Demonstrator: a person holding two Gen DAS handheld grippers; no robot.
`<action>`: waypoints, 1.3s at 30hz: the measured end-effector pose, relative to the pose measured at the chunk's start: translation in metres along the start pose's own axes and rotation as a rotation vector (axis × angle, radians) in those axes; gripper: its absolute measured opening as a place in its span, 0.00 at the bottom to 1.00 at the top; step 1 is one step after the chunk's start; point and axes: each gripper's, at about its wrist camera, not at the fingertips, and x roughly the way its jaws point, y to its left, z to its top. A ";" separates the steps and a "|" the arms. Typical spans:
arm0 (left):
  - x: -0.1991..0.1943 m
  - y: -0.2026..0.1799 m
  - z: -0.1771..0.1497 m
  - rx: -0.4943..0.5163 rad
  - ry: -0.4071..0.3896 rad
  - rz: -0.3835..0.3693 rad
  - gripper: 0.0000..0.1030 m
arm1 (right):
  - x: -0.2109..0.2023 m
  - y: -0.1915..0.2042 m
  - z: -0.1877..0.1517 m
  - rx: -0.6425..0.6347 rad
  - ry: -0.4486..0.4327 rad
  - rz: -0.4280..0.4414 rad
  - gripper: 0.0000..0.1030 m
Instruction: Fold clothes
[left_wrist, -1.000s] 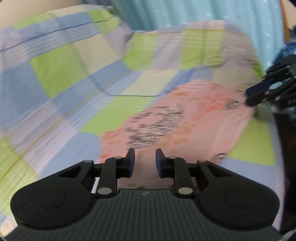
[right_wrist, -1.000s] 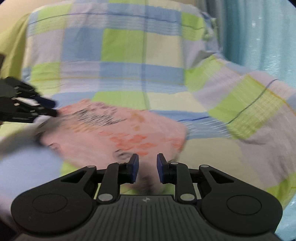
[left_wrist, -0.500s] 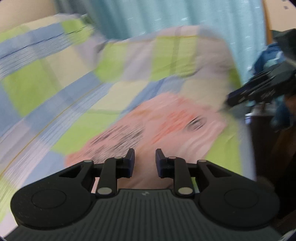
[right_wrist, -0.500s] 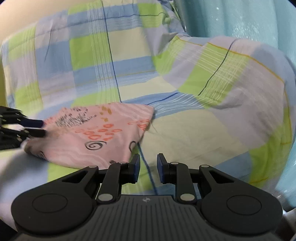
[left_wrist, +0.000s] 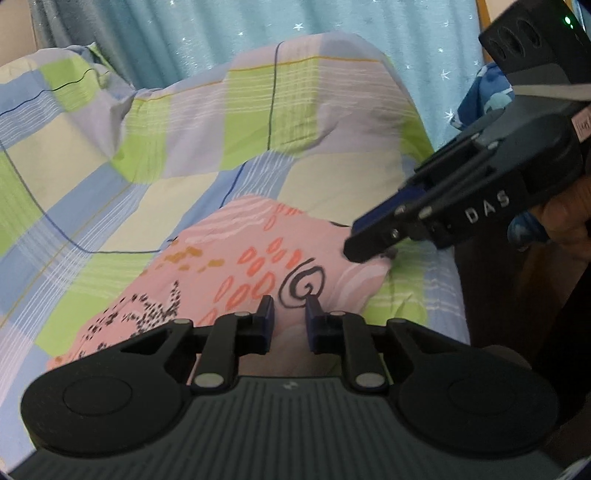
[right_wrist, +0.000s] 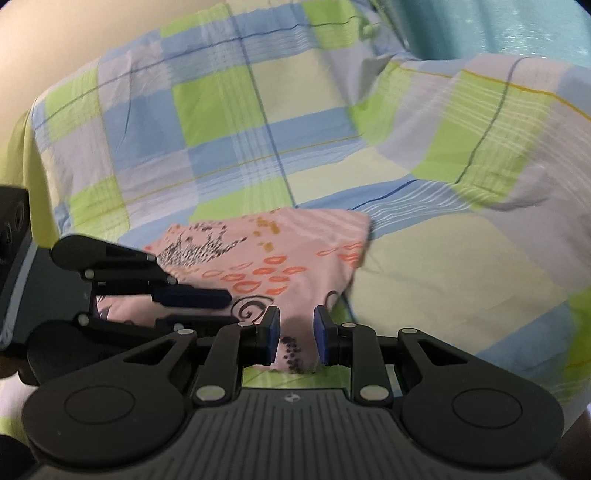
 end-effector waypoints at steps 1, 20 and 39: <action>-0.001 0.003 -0.002 -0.004 0.006 0.002 0.15 | 0.002 0.001 -0.001 -0.006 0.011 0.001 0.24; -0.015 0.024 -0.014 -0.057 0.032 0.056 0.15 | 0.012 0.003 -0.005 -0.003 0.066 -0.070 0.25; -0.057 0.113 -0.081 -0.186 0.103 0.257 0.23 | 0.037 0.019 0.018 -0.092 0.010 -0.096 0.27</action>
